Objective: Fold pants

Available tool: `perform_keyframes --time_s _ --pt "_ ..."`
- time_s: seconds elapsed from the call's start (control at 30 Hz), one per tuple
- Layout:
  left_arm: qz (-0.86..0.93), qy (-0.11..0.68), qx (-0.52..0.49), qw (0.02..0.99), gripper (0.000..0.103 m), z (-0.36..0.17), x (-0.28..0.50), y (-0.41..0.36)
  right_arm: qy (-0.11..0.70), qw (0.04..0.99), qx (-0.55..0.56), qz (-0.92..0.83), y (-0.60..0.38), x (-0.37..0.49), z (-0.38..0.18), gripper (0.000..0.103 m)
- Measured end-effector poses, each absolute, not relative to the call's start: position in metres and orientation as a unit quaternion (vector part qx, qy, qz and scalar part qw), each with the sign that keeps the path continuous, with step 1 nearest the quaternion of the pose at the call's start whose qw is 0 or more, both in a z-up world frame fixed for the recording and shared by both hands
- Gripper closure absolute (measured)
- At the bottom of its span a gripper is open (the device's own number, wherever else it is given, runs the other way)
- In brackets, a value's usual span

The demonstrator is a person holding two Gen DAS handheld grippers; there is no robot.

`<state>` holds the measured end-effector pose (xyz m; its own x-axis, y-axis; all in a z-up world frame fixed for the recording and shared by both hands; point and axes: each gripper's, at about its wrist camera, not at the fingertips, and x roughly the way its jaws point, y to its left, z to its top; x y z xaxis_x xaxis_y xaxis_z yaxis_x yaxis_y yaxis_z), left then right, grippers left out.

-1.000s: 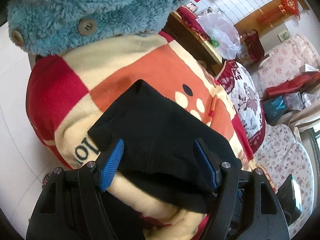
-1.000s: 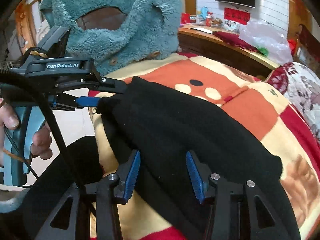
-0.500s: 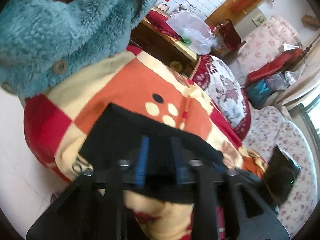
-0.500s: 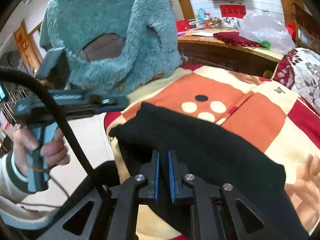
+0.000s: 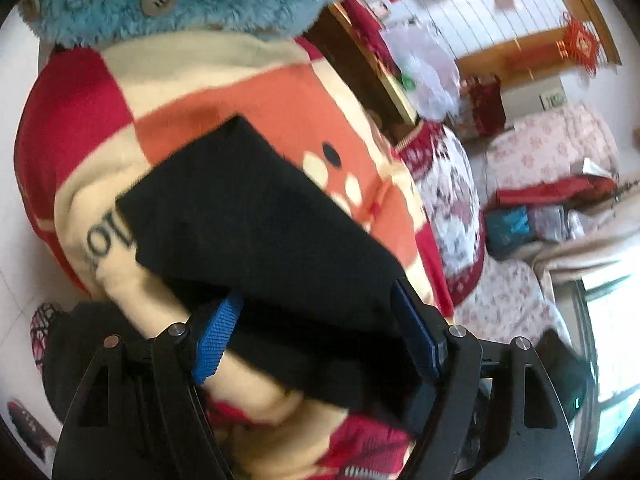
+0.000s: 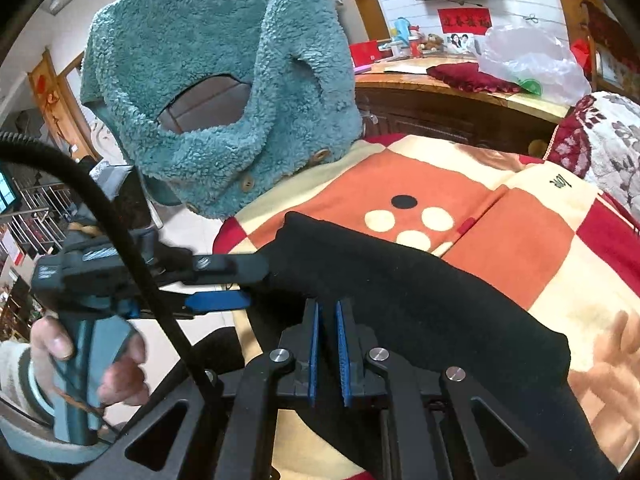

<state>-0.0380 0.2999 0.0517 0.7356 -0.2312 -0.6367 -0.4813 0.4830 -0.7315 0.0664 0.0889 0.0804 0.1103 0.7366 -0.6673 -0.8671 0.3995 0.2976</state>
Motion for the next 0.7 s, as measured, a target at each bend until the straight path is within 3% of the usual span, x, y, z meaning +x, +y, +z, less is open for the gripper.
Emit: perform_keyframes --time_s 0.13,0.2,0.27,0.37,0.5,0.7 --pt "0.094 0.360 -0.510 0.775 0.028 0.039 -0.022 0.309 0.394 0.736 -0.084 0.544 0.088 0.064 0.078 0.095" --pt "0.085 0.354 -0.500 0.786 0.044 0.043 -0.019 0.310 0.397 0.733 -0.084 0.545 0.088 0.063 0.077 0.095" --pt "0.091 0.349 -0.452 0.816 0.076 0.059 -0.018 0.312 0.401 0.729 -0.080 0.549 0.089 0.061 0.076 0.095" --pt "0.077 0.340 -0.433 0.831 0.089 0.071 -0.020 0.321 0.405 0.721 -0.069 0.558 0.091 0.057 0.076 0.095" --pt "0.083 0.351 -0.400 0.843 0.091 0.071 -0.029 0.324 0.408 0.702 -0.066 0.580 0.104 0.044 0.072 0.095" --pt "0.113 0.402 -0.393 0.819 0.091 0.030 -0.040 0.320 0.435 0.674 -0.096 0.590 0.124 0.027 0.043 0.095"
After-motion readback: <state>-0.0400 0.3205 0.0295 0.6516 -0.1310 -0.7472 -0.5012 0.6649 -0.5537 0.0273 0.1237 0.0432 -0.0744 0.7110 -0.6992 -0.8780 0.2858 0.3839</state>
